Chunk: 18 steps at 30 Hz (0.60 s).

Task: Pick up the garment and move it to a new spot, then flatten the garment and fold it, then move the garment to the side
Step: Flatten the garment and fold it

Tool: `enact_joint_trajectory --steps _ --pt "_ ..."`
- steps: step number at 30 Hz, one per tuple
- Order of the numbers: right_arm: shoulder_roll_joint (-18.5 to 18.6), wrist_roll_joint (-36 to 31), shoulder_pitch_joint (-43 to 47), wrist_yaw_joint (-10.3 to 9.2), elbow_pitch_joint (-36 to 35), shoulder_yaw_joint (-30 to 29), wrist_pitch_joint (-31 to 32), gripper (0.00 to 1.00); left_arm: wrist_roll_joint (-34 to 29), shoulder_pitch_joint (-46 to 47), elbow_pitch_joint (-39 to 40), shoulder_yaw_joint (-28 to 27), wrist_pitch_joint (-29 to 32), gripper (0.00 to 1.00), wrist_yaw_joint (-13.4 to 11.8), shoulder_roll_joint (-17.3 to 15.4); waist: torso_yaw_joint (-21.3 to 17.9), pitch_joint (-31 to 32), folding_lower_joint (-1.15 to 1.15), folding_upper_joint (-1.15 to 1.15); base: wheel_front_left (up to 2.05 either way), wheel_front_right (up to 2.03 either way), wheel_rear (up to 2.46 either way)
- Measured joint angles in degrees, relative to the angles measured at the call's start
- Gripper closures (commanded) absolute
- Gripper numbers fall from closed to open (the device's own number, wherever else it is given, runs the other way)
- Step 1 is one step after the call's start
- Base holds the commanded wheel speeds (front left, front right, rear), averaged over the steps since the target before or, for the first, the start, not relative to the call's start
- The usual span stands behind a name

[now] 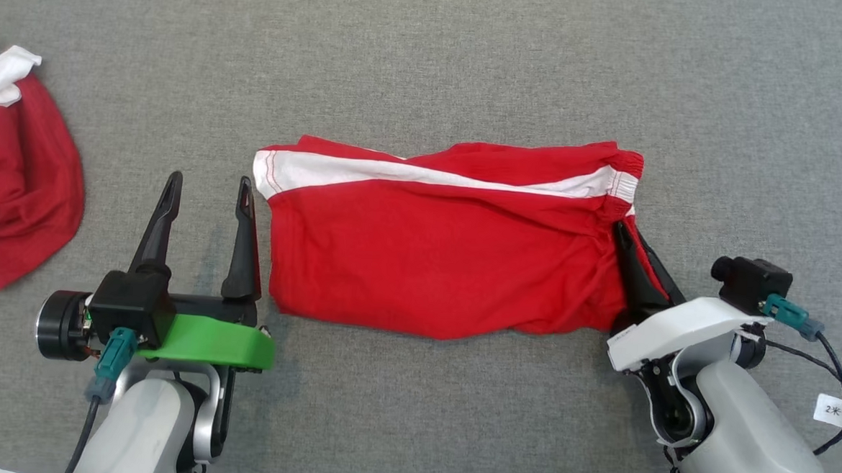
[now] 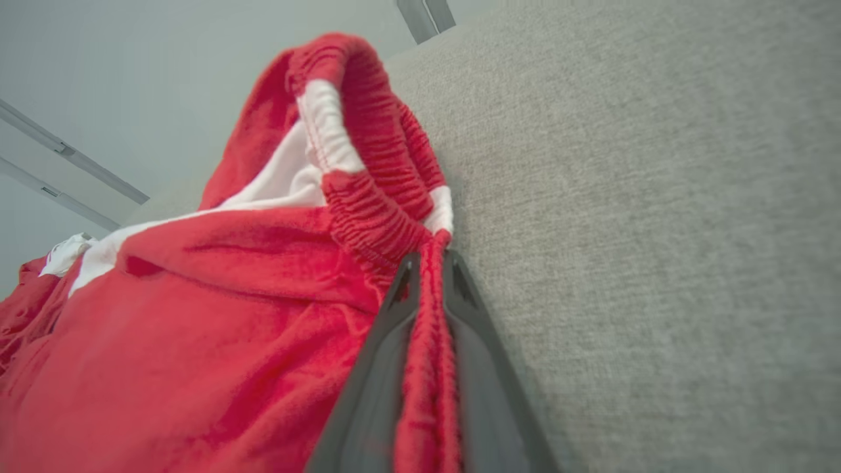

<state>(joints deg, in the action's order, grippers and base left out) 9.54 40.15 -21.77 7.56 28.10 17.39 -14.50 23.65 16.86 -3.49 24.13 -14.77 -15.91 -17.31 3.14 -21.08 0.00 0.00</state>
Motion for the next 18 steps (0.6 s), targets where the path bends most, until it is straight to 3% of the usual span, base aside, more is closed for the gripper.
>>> enact_joint_trajectory --steps 4,11,18 --pt "1.47 4.56 0.34 0.08 -0.56 -2.48 -0.32 1.00 -0.09 0.16 0.29 0.15 0.08 0.00 -0.05 -0.42 -1.44 -0.12 0.00 0.00 0.00 0.00 0.00" --pt "6.91 9.00 3.98 -0.01 1.68 -14.24 -0.57 1.00 -0.69 0.77 0.96 0.94 0.87 0.00 0.08 -1.03 -4.52 -0.26 0.00 0.00 0.00 0.00 0.00" --pt "5.23 9.51 4.59 -0.03 -1.01 -17.02 -0.57 1.00 -1.08 1.40 1.26 1.67 1.49 0.00 0.23 -1.22 -6.86 -0.32 0.00 0.00 0.00 0.00 0.00"
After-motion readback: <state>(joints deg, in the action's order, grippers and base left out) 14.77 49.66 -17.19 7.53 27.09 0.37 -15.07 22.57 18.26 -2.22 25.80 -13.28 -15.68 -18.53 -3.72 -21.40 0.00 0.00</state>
